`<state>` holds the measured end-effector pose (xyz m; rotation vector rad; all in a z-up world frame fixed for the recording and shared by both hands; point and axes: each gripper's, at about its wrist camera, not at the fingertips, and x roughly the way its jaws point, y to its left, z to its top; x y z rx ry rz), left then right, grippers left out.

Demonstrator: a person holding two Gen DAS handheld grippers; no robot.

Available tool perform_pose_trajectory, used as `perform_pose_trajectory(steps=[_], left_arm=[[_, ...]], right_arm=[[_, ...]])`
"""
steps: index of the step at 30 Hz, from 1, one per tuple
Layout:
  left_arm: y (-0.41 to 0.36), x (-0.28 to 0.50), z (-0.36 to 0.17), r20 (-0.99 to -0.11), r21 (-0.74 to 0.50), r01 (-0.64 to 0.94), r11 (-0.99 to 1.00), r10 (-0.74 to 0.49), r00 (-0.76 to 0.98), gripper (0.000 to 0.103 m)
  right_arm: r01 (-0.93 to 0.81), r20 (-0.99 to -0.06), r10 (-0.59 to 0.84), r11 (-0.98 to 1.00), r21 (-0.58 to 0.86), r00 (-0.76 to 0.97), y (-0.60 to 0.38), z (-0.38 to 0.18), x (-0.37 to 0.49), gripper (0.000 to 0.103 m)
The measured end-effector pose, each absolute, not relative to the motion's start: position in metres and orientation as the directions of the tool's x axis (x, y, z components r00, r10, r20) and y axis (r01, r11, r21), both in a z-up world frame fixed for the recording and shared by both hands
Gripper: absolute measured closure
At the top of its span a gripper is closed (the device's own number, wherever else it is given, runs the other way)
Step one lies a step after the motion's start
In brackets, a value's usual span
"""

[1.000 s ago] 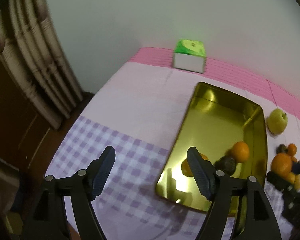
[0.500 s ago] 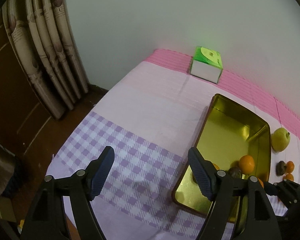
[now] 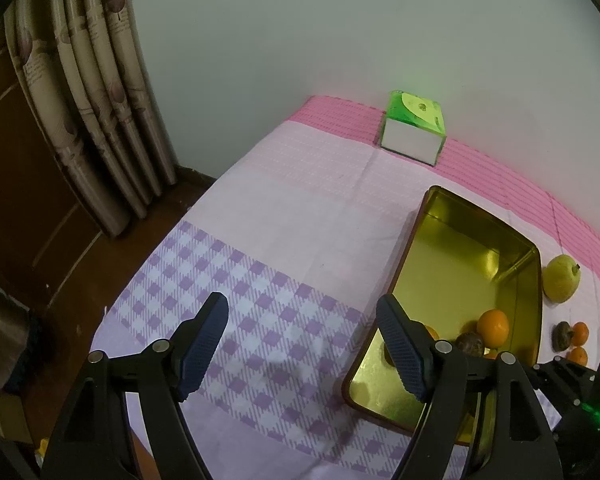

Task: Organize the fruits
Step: 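Lower the tangerine into the tin tray and open the right tool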

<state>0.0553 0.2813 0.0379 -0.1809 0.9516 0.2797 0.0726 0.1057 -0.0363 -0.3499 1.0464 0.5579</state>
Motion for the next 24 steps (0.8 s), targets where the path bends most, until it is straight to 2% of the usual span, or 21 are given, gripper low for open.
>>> perform_pose_trajectory(steps=[24], left_arm=[[0.2777,0.0575,0.033,-0.832,-0.021,-0.305,0.952,0.152,0.533,0.024]], right_arm=[[-0.572,-0.882,0.288,0.82,0.027,0.372,0.1042,-0.0339,0.0724,0.06]])
